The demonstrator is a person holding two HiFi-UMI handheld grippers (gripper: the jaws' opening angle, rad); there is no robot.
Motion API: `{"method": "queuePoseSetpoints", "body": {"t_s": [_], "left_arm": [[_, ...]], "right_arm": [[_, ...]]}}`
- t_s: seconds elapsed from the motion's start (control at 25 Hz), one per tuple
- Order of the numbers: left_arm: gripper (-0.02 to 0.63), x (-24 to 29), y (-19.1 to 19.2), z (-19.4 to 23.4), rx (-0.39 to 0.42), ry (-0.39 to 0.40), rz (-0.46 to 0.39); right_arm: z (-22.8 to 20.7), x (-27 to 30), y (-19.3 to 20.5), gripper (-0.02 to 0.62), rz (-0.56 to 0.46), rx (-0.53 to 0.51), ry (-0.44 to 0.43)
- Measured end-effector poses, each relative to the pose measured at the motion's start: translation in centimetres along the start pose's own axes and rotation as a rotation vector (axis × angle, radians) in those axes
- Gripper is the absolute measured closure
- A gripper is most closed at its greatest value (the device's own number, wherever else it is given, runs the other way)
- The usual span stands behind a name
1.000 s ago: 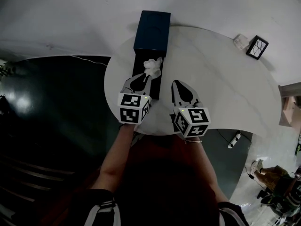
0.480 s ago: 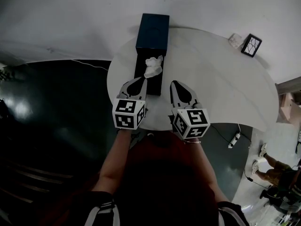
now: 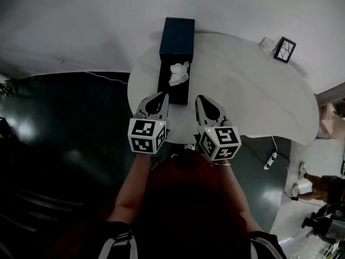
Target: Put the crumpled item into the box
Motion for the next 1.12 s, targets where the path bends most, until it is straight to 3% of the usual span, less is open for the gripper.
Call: {"method": "queuePoseSetpoints", "body": {"t_s": [0.64,1.12], "left_arm": [[0.583,-4.4,1.0,0.2,-0.028,0.016,-0.078],[0.583,-6.4,1.5,-0.9,0.008,0.025,-0.094]], "right_arm": [[2.6,-2.7,1.5,0.581,-0.019,0.014,0.033],[4.0,-4.3,2.6,0.581,-0.027,0.012,0.025]]}}
Point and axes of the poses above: the fingertips, and each gripper's own axes: x forward along the fingers, z to its left, y out of its underside, the point moved 10 cm from there along -x, backward along the fingers, and after that the axes turned 11 degrees about z, right-handed, at the moved point
